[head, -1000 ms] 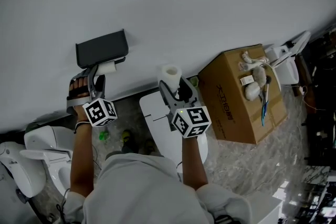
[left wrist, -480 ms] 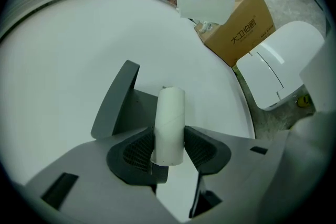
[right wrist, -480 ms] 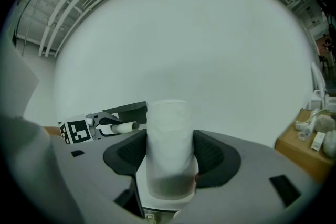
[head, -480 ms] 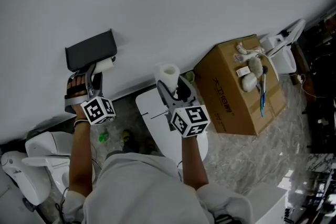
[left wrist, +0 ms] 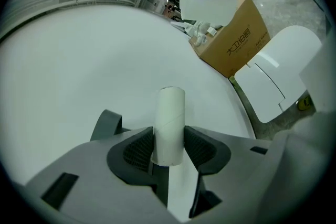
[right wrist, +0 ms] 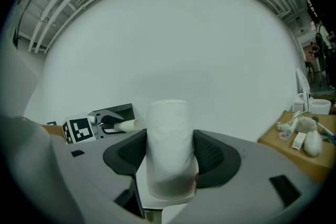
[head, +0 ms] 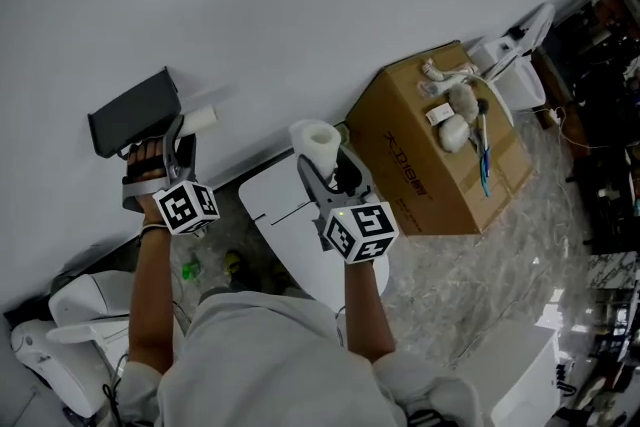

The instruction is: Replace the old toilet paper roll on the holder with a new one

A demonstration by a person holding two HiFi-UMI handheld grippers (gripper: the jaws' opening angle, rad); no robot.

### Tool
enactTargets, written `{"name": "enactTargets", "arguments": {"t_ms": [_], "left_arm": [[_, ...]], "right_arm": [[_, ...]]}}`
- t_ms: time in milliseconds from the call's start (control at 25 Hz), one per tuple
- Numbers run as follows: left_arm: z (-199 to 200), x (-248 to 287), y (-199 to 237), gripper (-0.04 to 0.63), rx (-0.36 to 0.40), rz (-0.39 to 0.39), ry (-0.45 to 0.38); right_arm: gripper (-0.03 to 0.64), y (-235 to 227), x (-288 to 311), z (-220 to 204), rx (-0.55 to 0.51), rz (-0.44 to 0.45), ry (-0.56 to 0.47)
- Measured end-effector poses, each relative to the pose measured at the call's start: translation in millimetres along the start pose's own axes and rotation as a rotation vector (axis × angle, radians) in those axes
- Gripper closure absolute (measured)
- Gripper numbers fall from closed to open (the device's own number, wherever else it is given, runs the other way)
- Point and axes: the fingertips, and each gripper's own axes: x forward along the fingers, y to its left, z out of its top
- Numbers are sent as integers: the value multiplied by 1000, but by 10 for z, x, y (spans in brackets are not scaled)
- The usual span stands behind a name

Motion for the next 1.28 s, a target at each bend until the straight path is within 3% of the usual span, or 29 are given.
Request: {"name": "enactTargets", "arguments": {"t_ms": [200,400,640,920,1120,1280], "left_arm": [[377,113,-55,393,28,-6,-87],[761,46,-103,393,1,-37,-180],[1017,-180,-163,393,-197,-97,-282],[892,-482,-269,393,-373,-124,-289],[719,-726,-186,393,-568,-91,-312],[509,-850,-100,393,-642,-32,-304]], "right_arm": [[337,-223,-170,-39,5,-64,4],[337,-354,-346,-20,5,-114,-5],[337,-396,-470,-2,2,-135,-10],[337,-295,-463,13,-19,-101,-11],[337,-192,-389,28,-41,-66,-6],[337,-98,-301,62,-70,-35,-1]]}}
